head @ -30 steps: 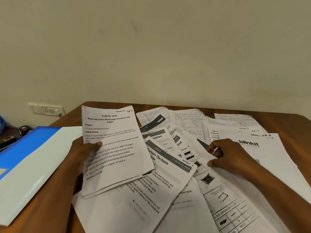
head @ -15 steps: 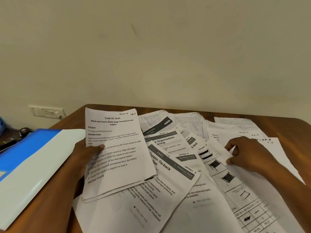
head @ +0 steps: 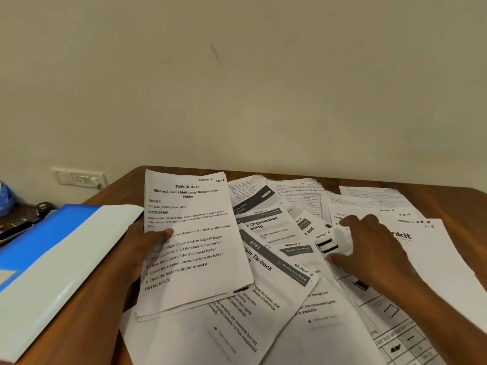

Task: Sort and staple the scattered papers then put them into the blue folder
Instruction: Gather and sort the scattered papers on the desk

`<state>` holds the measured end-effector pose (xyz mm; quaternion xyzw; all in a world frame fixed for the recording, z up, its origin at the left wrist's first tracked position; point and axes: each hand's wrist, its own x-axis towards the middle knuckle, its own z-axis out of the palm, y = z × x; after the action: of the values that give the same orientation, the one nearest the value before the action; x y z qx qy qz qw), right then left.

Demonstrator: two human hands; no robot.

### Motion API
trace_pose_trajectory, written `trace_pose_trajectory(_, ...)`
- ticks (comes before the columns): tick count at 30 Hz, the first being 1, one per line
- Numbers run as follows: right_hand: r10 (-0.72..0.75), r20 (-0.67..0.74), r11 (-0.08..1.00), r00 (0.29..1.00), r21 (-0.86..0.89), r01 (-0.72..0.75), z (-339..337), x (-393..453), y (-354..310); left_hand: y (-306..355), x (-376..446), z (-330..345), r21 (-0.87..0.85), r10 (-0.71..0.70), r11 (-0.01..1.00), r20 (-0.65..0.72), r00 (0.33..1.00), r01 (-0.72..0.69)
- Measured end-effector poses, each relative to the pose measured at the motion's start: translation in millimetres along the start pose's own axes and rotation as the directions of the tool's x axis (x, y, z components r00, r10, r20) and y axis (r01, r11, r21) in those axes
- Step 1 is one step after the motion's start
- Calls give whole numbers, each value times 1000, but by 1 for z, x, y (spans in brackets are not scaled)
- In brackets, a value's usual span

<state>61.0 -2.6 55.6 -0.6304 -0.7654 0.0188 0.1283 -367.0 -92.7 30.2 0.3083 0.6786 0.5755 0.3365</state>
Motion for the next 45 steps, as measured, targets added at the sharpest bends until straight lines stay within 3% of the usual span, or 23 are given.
trace_pose_trajectory(5, -16, 215, 963, 977, 268, -43, 0, -4, -11, 0, 1, 1, -23, -6, 1000, 6, 1000, 7)
trace_pose_trajectory(29, -81, 253, 927, 964, 376, -21, 17, 1, -9, 10, -24, 24, -37, -6, 999, 300, 954, 18)
trace_pose_trajectory(33, -65, 89, 902, 994, 431, 21, 13, -4, -17, 10, -29, 32, -46, -1, 999, 367, 930, 19)
trace_pose_trajectory(36, -53, -70, 765, 996, 638, 86, 2, -9, -30, 12, -36, 43, -53, 0, 998, 422, 906, 24)
trace_pose_trajectory(41, 3, -109, 532, 994, 842, 91, -7, -16, -44, 13, -47, 61, -34, -35, 998, 505, 862, 60)
trace_pose_trajectory(45, 58, -208, 507, 977, 849, 150, -2, -18, -44, 11, -53, 73, -11, -31, 999, 522, 852, 43)
